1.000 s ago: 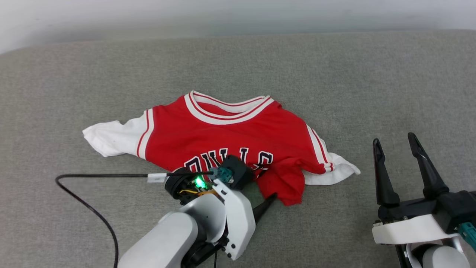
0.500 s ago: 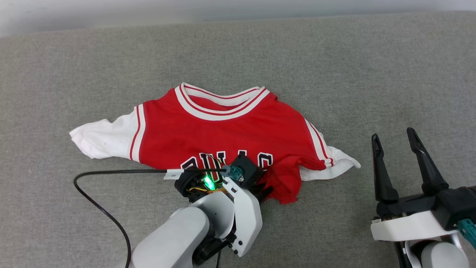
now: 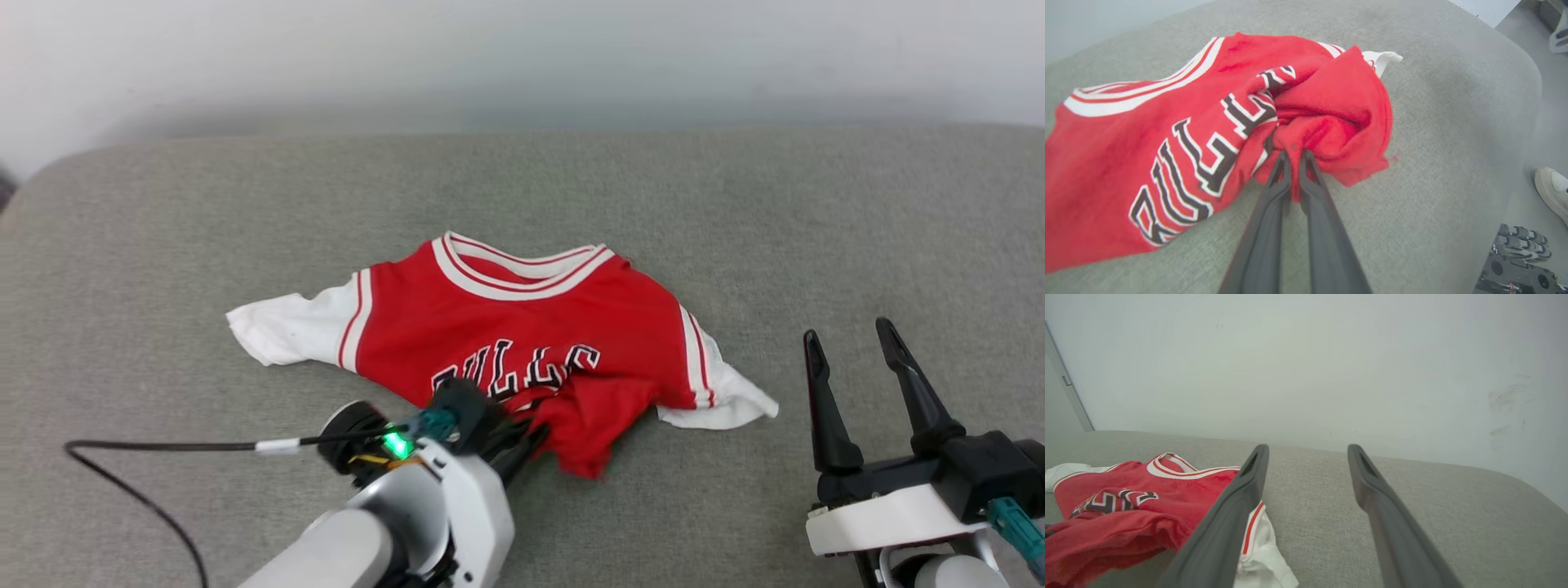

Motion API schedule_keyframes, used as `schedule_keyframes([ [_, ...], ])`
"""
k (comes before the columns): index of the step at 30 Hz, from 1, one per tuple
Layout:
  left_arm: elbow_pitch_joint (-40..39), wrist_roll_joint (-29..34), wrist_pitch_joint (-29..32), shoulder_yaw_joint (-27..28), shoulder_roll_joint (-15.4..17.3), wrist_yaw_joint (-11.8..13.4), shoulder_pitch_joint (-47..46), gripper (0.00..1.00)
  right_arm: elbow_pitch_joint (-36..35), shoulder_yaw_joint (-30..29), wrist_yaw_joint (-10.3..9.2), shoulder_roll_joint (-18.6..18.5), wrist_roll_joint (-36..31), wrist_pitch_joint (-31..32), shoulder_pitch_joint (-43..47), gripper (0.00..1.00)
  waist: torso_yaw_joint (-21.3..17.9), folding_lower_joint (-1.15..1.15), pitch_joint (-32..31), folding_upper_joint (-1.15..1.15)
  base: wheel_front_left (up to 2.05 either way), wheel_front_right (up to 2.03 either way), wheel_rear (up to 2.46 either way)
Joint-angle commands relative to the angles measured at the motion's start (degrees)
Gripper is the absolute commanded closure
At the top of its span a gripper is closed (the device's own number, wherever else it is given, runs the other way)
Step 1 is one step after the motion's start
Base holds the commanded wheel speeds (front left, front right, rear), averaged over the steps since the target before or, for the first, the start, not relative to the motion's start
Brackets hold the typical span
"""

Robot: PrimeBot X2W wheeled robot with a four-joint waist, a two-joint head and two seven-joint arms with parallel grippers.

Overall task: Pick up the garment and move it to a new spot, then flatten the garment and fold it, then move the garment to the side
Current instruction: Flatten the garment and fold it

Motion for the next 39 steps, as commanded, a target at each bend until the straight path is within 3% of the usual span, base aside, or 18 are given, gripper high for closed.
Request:
schedule_keyframes([
  [1, -2.2, -0.3, 0.3, 0.8, 2.0, 1.4, 2.3, 1.00, 0.3, -0.1, -0.02, 0.1, 0.4, -0.1, 0.9, 0.00, 2.0, 0.00, -2.7, 0.00, 0.00, 0.00, 0.00],
  [9, -11.1, -1.7, 2.3, 1.7, 9.7, 5.9, 12.2, 1.00, 1.1, -0.7, -0.02, 0.1, 1.2, -0.1, 2.8, 0.00, 5.4, 0.00, -6.4, 0.00, 0.00, 0.00, 0.00],
  [14, -12.2, -2.2, 5.5, -0.8, 12.9, 5.9, 16.8, 1.00, 1.4, -1.0, -0.02, 0.1, 1.2, -0.1, 3.0, 0.00, 6.6, 0.00, -7.4, 0.00, 0.00, 0.00, 0.00],
  [22, -8.5, -2.1, 5.8, -4.3, 10.0, 4.7, 18.1, 0.99, 2.1, -0.8, -0.02, 0.1, 1.1, -0.1, 3.3, 0.00, 6.8, 0.00, -8.2, 0.00, 0.00, 0.00, 0.00],
  [23, -8.1, -1.8, 5.0, -4.1, 9.5, 5.0, 17.8, 0.44, 2.1, -0.8, -0.02, 0.1, 1.0, -0.1, 3.4, 0.00, 6.8, 0.00, -8.2, 0.00, 0.00, 0.00, 0.00],
  [24, -7.7, -1.6, 4.2, -3.8, 9.1, 5.2, 17.5, 0.00, 2.1, -0.8, -0.02, 0.1, 0.9, -0.1, 3.4, 0.00, 6.8, 0.00, -8.2, 0.00, 0.00, 0.00, 0.00],
  [31, -8.1, -0.8, -6.5, 1.8, 7.8, 7.2, 15.5, 0.00, 1.8, -2.1, -0.02, 0.1, 0.5, -0.1, 3.4, 0.00, 7.2, 0.00, -8.6, 0.00, 0.00, 0.00, 0.00],
  [39, -6.6, 2.9, -27.8, 12.1, 7.8, 11.7, 15.3, 0.00, 2.8, 0.2, -0.02, 0.1, 1.0, 2.6, 2.4, 0.00, 7.4, 0.00, -8.9, 0.00, 0.00, 0.00, 0.00],
])
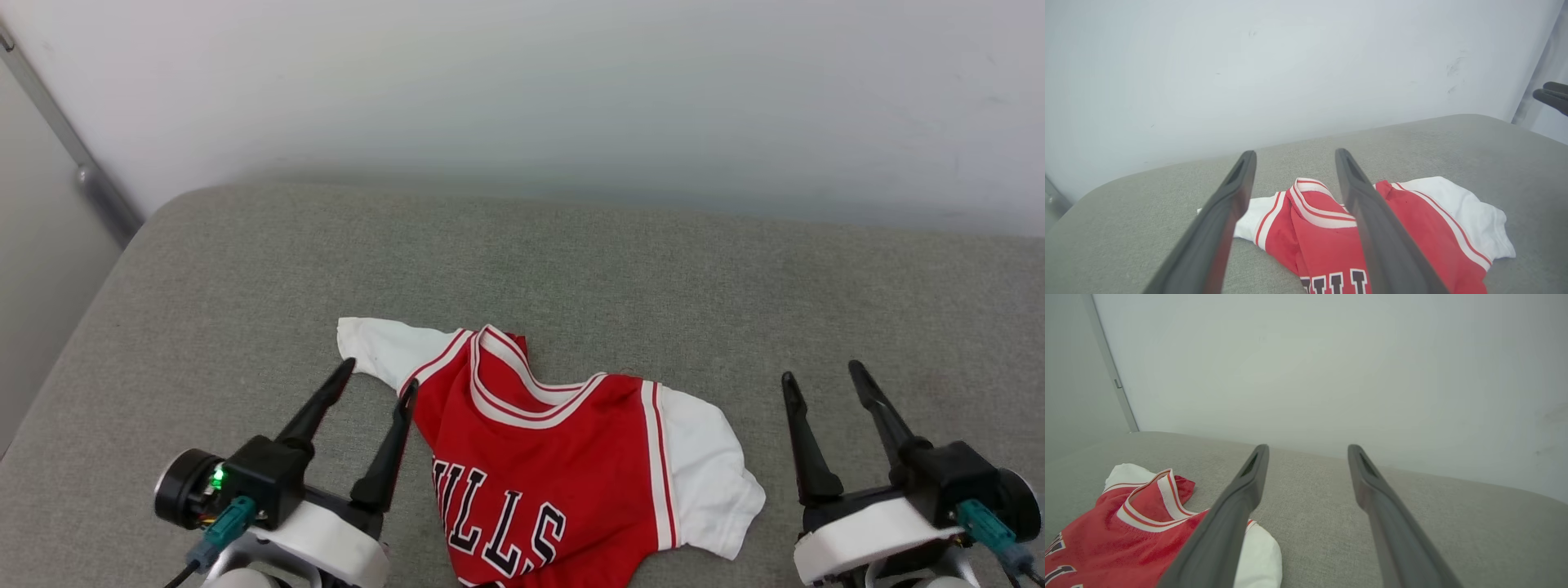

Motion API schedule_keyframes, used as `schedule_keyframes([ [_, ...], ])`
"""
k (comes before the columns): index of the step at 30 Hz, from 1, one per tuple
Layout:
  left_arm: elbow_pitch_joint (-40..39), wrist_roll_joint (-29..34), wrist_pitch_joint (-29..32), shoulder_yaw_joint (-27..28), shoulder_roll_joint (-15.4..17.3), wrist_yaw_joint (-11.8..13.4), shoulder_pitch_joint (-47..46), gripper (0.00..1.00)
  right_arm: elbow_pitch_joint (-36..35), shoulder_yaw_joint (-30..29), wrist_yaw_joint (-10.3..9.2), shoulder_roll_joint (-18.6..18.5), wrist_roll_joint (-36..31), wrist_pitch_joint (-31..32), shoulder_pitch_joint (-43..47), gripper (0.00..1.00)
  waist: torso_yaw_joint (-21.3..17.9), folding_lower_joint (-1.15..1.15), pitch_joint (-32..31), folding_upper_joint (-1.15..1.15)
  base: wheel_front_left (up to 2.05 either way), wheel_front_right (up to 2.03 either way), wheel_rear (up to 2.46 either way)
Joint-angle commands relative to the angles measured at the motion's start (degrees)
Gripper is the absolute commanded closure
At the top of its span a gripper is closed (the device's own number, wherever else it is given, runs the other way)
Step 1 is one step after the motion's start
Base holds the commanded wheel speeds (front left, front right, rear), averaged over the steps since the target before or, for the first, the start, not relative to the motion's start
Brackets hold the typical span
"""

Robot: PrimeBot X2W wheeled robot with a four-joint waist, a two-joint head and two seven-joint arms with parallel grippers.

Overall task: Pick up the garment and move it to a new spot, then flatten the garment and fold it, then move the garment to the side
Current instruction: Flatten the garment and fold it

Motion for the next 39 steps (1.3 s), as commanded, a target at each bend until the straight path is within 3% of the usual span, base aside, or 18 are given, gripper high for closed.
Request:
schedule_keyframes([
  [1, 0.4, 1.1, -1.5, 1.2, 0.2, 1.1, 0.9, 0.00, -0.2, 0.5, -0.02, 0.0, 0.0, 2.3, -0.9, 0.00, -0.1, 0.00, 0.2, 0.00, 0.00, 0.00, 0.00],
  [7, -1.7, 6.8, -3.2, 8.0, -2.5, 3.1, 3.2, 0.00, -3.3, 5.1, -0.01, -6.3, 3.8, 22.0, -3.8, 0.00, 0.4, 0.00, 1.8, 0.00, 0.00, 0.00, 0.00],
  [16, -1.1, 11.4, -3.2, 14.2, -8.9, -2.1, 6.2, 0.00, -6.6, 13.4, -0.03, -17.1, 16.9, 54.6, -8.1, 0.00, 4.1, 0.00, 5.3, 0.00, 0.00, 0.00, 0.00],
  [21, -0.2, 13.4, -3.2, 15.9, -11.8, -5.3, 4.9, 0.00, -4.0, 13.4, -0.03, -18.2, 17.2, 60.9, -9.7, 0.00, 7.3, 0.00, 7.7, 0.00, 0.00, 0.00, 0.00],
  [30, 0.6, 16.1, -3.2, 19.6, -15.5, -8.9, 5.1, 0.00, 4.9, 13.8, -0.02, -16.9, 16.1, 60.9, -10.8, 0.00, 11.2, 0.00, 9.5, 0.00, 0.00, 0.00, 0.00],
  [31, 0.7, 16.3, -3.2, 20.0, -15.7, -9.2, 5.3, 0.00, 5.8, 14.0, -0.02, -16.8, 16.0, 60.4, -10.7, 0.51, 11.3, 0.00, 9.5, 0.00, 0.00, 0.00, 0.00],
  [32, 0.8, 16.7, -3.2, 20.4, -16.0, -9.5, 5.5, 0.00, 6.5, 14.1, -0.02, -17.0, 15.6, 60.0, -10.8, 0.91, 11.2, 0.00, 9.3, 0.00, 0.00, 0.00, 0.00],
  [33, 0.9, 16.9, -3.2, 20.8, -16.2, -9.8, 5.7, 0.00, 7.2, 14.1, -0.03, -17.3, 15.2, 59.3, -10.9, 1.00, 11.1, 0.00, 9.2, 0.00, 0.00, 0.00, 0.00],
  [39, 1.7, 18.5, -3.2, 22.5, -16.9, -10.9, 7.3, 0.00, 7.0, 13.3, -0.05, -19.8, 14.0, 55.3, -12.3, 1.00, 8.6, 0.00, 6.8, 0.00, 0.00, 0.00, 0.00],
])
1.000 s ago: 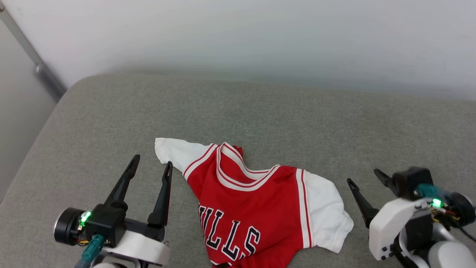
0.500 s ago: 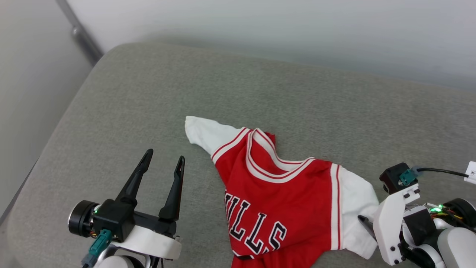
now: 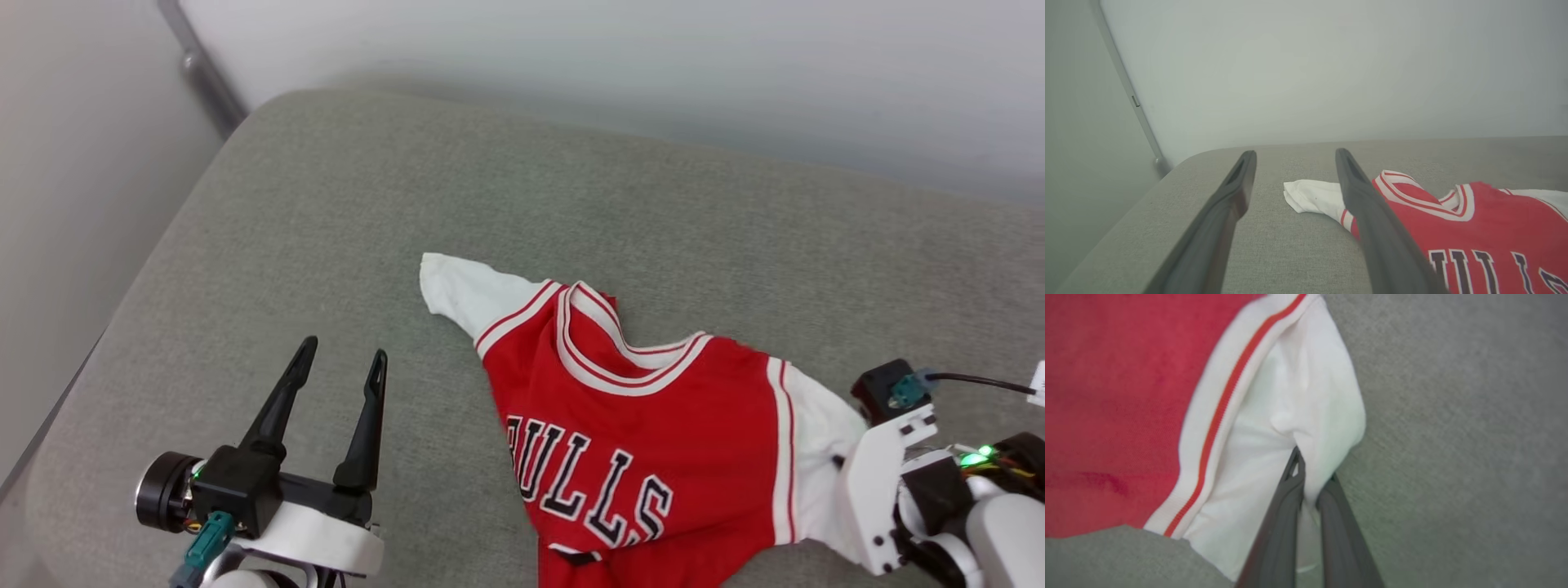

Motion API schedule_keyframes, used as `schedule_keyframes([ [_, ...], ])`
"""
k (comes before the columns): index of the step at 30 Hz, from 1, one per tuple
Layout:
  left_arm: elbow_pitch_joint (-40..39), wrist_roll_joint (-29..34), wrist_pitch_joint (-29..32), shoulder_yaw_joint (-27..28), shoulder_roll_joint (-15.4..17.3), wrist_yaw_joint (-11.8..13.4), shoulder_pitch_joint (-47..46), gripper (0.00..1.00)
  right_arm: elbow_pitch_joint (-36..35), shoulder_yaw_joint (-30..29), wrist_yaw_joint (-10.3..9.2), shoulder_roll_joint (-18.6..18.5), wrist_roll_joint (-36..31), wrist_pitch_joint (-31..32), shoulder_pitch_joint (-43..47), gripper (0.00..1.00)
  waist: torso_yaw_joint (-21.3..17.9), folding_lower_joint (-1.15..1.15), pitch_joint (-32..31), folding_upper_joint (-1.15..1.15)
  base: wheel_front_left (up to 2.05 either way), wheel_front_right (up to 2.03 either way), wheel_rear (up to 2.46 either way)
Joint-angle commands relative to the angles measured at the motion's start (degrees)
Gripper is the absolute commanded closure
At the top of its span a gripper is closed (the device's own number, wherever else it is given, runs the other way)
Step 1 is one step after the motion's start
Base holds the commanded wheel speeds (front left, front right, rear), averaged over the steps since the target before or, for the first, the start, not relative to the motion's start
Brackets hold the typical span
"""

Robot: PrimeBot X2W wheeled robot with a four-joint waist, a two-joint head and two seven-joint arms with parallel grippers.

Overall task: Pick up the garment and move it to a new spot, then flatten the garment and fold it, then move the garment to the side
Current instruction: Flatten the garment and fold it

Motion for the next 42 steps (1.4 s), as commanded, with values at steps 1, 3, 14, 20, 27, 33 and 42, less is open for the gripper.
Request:
schedule_keyframes([
  [1, 0.2, 0.6, -0.2, 0.4, -0.3, -0.4, 1.0, 0.00, -0.5, -0.7, -0.09, -1.7, -0.6, -0.9, -0.9, 1.00, -1.7, 0.00, -1.5, 0.00, 0.00, 0.00, 0.00],
  [3, 0.4, 0.9, -0.2, 0.8, -0.5, -0.7, 1.3, 0.00, -1.3, -1.3, -0.08, -2.9, -1.2, -1.7, -1.3, 1.00, -2.8, 0.00, -2.3, 0.00, 0.00, 0.00, 0.00],
  [14, 0.8, 1.7, -0.2, 2.1, -1.6, -2.7, 1.7, 0.00, 1.7, -5.7, -0.08, -11.7, -2.3, -2.7, -1.1, 1.00, -6.1, 0.00, -2.6, 0.00, 0.00, 0.00, 0.00],
  [20, 1.3, 1.9, -0.2, 2.9, -2.1, -3.3, 0.4, 0.00, 7.0, -6.2, -0.09, -12.1, -4.4, -6.4, -2.2, 0.00, -6.7, 0.00, -1.1, 0.00, 0.00, 0.00, 0.00],
  [27, 2.5, 0.9, -0.2, 4.7, -2.2, -3.9, 0.1, 0.00, 6.9, -7.3, -0.08, -8.7, -4.8, -11.9, -3.2, 0.00, -8.1, 0.00, -1.4, 0.00, 0.00, 0.00, 0.00],
  [33, 2.6, 1.0, -0.2, 6.4, -1.3, -4.4, 0.2, 0.00, 1.6, -11.0, -0.07, -5.2, -4.2, -16.7, -0.7, 0.00, -10.5, 0.00, -3.1, 0.00, 0.00, 0.00, 0.00],
  [42, 0.3, -2.0, -0.2, 8.6, -0.1, -5.3, -1.0, 0.00, -11.9, -21.3, -0.06, 6.0, -5.1, -29.0, 5.3, 0.00, -14.0, 0.00, -3.7, 0.00, 0.00, 0.00, 0.00],
])
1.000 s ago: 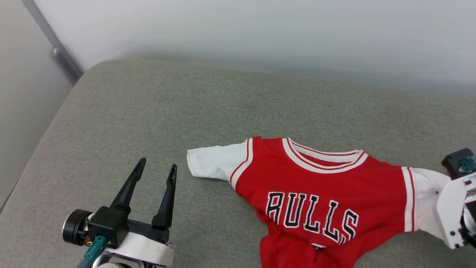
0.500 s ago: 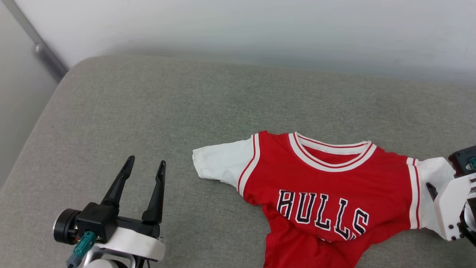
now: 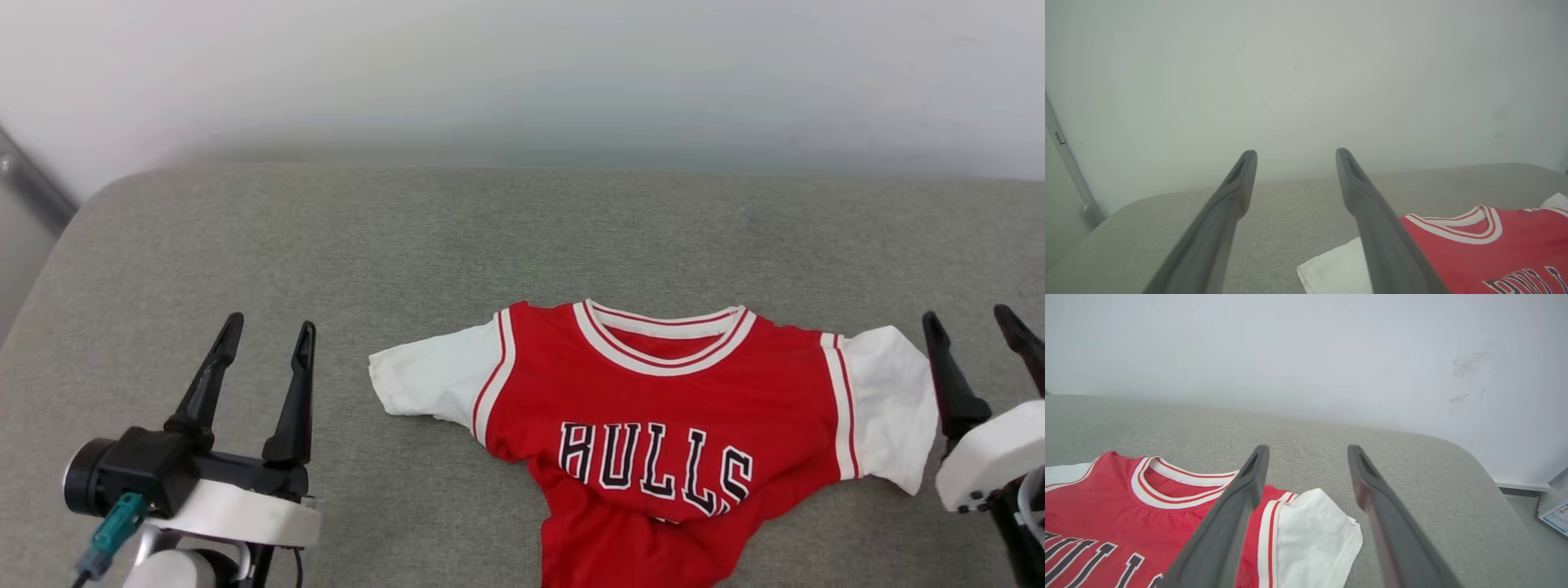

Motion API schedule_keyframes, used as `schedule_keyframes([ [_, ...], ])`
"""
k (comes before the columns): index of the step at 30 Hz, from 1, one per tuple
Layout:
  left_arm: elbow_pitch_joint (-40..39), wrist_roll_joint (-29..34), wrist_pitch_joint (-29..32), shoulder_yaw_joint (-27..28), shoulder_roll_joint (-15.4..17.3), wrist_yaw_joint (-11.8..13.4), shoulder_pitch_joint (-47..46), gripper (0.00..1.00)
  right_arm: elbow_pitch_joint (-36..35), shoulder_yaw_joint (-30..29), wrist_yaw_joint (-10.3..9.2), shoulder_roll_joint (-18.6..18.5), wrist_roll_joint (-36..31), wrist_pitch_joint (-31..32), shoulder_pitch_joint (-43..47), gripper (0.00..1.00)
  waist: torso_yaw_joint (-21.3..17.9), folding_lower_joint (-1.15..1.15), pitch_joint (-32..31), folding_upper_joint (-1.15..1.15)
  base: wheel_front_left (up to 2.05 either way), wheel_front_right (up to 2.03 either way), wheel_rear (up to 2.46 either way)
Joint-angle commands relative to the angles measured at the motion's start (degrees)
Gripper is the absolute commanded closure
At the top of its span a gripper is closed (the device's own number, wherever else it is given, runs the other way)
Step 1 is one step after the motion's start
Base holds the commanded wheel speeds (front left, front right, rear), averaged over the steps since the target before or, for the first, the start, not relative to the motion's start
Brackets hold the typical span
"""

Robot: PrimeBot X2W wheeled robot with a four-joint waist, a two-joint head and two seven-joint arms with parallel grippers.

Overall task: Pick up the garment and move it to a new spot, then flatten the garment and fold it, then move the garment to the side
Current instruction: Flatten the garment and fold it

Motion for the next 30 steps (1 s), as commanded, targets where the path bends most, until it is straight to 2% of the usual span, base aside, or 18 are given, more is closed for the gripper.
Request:
schedule_keyframes([
  [1, 0.1, -0.6, -0.1, -0.1, 1.0, -0.2, -0.9, 0.00, -1.7, -0.3, -0.03, 1.4, -0.9, -1.9, 1.1, 0.00, -0.8, 0.00, 0.2, 0.00, 0.00, 0.00, 0.00],
  [4, 0.3, -2.2, 2.6, -1.4, 4.2, -0.5, -2.6, 0.00, -4.9, -0.7, -0.02, 5.0, -1.5, -6.1, 2.0, 0.00, -2.4, 0.00, 1.0, 0.00, 0.00, 0.00, 0.00],
  [7, -0.4, -5.5, 8.8, -4.0, 8.5, -0.6, -5.1, 0.00, -7.3, -0.7, -0.02, 7.2, -2.3, -9.4, 1.3, 0.00, -3.9, 0.00, 2.7, 0.00, 0.00, 0.00, 0.00],
  [11, -1.7, -13.7, 21.1, -9.7, 15.3, -0.6, -10.1, 0.00, -10.0, -1.6, -0.02, 9.5, -2.8, -12.6, -0.2, 0.00, -5.1, 0.00, 5.3, 0.00, 0.00, 0.00, 0.00],
  [13, -1.5, -19.7, 29.5, -11.6, 18.7, -0.6, -12.1, 0.00, -10.7, -1.6, -0.02, 10.3, -3.2, -13.3, -0.3, 0.00, -5.8, 0.00, 6.6, 0.00, 0.00, 0.00, 0.00],
  [15, -2.4, -24.7, 37.2, -12.5, 22.1, -0.6, -14.7, 0.00, -11.0, -1.6, -0.02, 10.9, -3.8, -13.3, -0.2, 0.00, -6.5, 0.00, 7.9, 0.00, 0.00, 0.00, 0.00],
  [17, -2.4, -29.0, 42.7, -12.3, 24.1, -0.7, -17.0, 0.00, -11.3, -1.7, -0.02, 11.6, -4.1, -13.6, 0.1, 0.00, -7.1, 0.00, 9.1, 0.00, 0.00, 0.00, 0.00],
  [21, -0.9, -31.5, 51.2, -14.7, 29.1, -0.7, -20.2, 0.00, -11.1, -1.4, -0.02, 12.4, -4.2, -14.4, 0.4, 0.00, -8.5, 0.00, 11.5, 0.00, 0.00, 0.00, 0.00],
  [25, 1.6, -34.4, 56.4, -17.1, 31.8, -0.7, -22.3, 0.00, -10.1, -2.0, -0.02, 12.8, -4.4, -15.4, -0.3, 0.00, -10.1, 0.00, 13.6, 0.00, 0.00, 0.00, 0.00],
  [30, 4.9, -36.5, 58.0, -19.1, 32.8, -0.7, -24.3, 0.00, -8.6, -2.0, -0.02, 12.9, -4.3, -16.8, -1.2, 0.00, -11.6, 0.00, 16.3, 0.00, 0.00, 0.00, 0.00],
])
